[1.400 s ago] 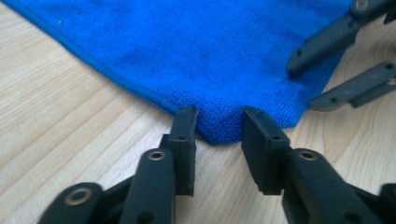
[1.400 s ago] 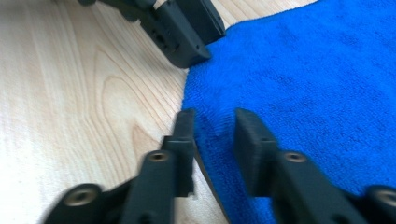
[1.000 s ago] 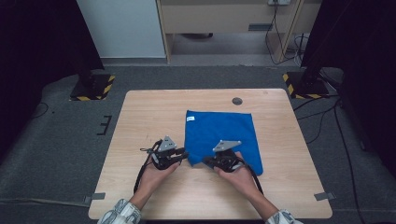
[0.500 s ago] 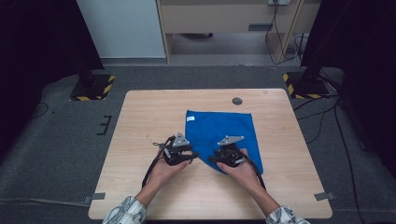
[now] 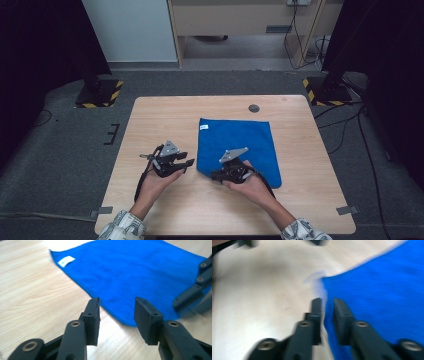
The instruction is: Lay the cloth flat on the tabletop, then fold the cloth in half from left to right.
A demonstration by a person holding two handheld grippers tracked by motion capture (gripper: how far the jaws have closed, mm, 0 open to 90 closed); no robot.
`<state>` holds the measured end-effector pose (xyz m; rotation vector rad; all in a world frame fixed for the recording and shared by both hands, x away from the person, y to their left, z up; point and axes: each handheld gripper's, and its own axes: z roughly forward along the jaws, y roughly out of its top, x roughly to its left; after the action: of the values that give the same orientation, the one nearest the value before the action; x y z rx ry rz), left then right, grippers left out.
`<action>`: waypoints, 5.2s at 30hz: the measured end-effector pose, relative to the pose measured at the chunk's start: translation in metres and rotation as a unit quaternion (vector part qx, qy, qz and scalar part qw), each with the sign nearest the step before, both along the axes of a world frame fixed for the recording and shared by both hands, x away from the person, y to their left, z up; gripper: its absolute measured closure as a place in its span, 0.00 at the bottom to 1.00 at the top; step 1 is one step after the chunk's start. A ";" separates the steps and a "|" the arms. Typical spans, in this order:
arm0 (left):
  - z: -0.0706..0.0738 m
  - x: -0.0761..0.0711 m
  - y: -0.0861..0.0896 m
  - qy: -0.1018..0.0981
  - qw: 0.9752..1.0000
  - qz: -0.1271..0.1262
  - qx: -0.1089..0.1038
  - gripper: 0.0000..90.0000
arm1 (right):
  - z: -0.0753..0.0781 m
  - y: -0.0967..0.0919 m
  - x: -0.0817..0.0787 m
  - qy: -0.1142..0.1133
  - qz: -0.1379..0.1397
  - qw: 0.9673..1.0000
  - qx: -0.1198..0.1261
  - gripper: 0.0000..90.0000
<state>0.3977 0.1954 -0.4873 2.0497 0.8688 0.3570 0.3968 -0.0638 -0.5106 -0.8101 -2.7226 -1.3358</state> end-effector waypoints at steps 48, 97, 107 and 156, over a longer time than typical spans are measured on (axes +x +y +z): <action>-0.024 -0.046 -0.009 0.081 0.989 -0.077 0.092 0.96 | -0.004 -0.120 -0.016 -0.051 -0.189 0.973 -0.123 0.61; 0.016 0.056 -0.043 0.033 0.998 -0.035 0.027 0.11 | 0.001 -0.057 -0.017 -0.064 -0.122 0.989 -0.046 0.15; 0.028 0.075 -0.044 0.024 0.999 -0.020 0.033 0.12 | -0.001 -0.021 -0.016 -0.074 -0.094 0.992 -0.050 0.16; 0.047 0.097 -0.016 0.002 1.000 0.010 0.029 0.14 | -0.006 0.081 -0.047 -0.079 0.027 0.995 -0.046 0.86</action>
<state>0.4945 0.1797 -0.4407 2.0958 0.8918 0.3936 0.3497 0.0168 -0.5169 -0.6579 -2.9227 -1.3289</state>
